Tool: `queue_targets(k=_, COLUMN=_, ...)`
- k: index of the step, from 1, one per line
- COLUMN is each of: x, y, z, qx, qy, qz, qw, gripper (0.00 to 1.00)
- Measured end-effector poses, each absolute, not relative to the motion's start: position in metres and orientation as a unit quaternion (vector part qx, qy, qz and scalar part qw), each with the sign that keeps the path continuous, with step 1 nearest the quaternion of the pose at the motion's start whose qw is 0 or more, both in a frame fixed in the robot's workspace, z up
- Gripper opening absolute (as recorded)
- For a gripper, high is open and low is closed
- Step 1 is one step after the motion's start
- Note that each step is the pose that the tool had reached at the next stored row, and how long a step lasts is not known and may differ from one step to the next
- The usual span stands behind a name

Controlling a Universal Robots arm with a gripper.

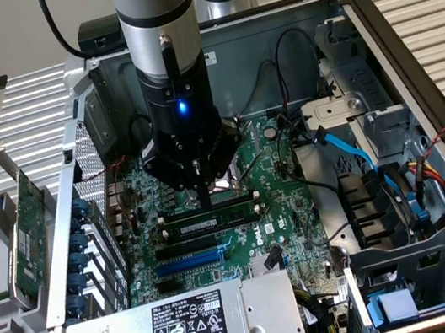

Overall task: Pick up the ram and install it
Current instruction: 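Press down the ram until it locks into place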

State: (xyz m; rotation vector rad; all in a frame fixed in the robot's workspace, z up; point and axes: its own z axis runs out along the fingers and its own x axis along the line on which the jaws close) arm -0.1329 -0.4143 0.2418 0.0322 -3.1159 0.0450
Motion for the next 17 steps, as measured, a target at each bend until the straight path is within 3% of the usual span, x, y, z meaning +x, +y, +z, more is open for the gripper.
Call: queue_targets(k=17, x=-0.1329, y=-0.4146, z=0.2418, qx=-0.024, qy=-1.0, qz=0.013, qw=0.013, gripper=0.11)
